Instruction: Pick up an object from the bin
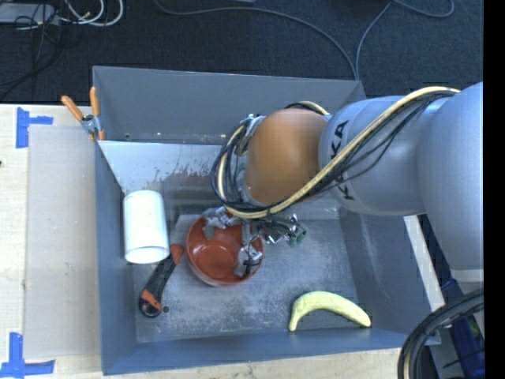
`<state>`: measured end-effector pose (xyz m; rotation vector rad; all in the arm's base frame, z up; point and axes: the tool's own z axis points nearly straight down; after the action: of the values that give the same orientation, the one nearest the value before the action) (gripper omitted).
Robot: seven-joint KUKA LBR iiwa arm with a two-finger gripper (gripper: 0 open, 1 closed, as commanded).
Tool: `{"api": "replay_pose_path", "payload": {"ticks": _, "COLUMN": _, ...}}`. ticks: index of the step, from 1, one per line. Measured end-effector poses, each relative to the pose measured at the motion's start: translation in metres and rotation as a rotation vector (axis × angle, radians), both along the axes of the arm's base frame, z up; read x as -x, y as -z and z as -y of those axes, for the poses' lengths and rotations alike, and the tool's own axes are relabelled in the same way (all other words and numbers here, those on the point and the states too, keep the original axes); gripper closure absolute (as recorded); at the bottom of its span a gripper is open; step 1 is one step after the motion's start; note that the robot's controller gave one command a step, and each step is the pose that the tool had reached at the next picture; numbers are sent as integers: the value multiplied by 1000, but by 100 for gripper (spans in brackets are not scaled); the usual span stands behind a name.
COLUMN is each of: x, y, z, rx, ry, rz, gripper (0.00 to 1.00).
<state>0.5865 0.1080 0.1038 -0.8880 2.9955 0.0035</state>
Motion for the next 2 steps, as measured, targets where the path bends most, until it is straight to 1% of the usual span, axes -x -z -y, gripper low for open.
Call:
{"api": "replay_pose_path", "payload": {"ticks": 1, "x": 5, "y": 32, "z": 10, "rx": -5, "ry": -6, "rz": 4, "gripper": 0}}
{"api": "replay_pose_path", "payload": {"ticks": 2, "x": 0, "y": 23, "z": 11, "rx": -3, "ry": 11, "rz": 2, "gripper": 100}}
